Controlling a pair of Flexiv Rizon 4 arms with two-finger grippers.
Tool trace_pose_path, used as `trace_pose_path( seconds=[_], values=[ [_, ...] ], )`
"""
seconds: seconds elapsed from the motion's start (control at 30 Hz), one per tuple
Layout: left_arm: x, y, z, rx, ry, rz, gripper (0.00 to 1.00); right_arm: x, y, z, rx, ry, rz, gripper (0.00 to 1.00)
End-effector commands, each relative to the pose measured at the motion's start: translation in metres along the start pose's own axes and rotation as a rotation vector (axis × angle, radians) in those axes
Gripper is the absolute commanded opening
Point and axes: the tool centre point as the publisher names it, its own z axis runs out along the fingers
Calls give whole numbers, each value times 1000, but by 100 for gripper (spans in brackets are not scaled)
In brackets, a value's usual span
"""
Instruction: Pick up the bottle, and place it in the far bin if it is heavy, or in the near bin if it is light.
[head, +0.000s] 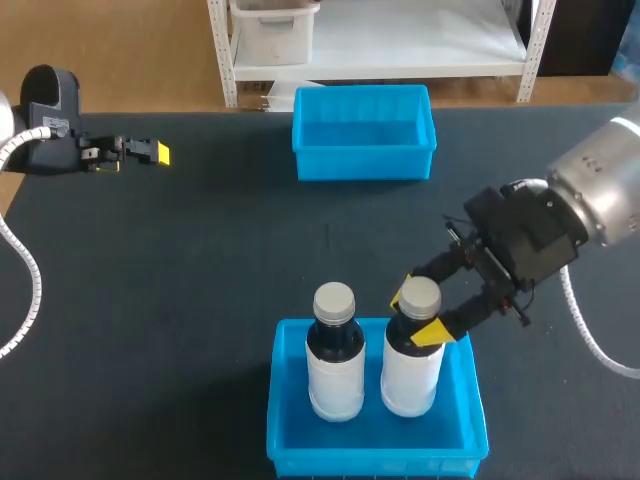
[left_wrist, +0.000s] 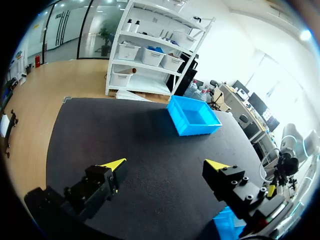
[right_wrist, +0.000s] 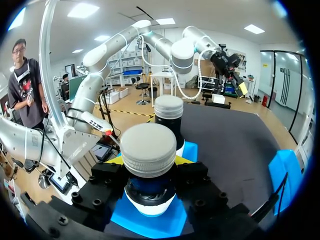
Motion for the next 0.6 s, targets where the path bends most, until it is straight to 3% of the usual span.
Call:
trace_pose_path(
  seconds=[0.03,0.2,0.33,0.43,0.5,0.6],
  values=[
    [0,0,0,0,0,0,100,1,0,2,0,1,-2,0],
    [0,0,0,0,0,0,100,2,0,3,-4,0,-11,1],
    [0,0,0,0,0,0,100,4,0,3,-7,1,-14,9],
    [0,0,0,0,0,0,100,4,0,3,-12,2,-19,25],
    [0,0,0,0,0,0,100,4,0,3,-16,2,-20,44],
    [0,0,0,0,0,0,100,4,0,4,-21,1,-22,56]
  ],
)
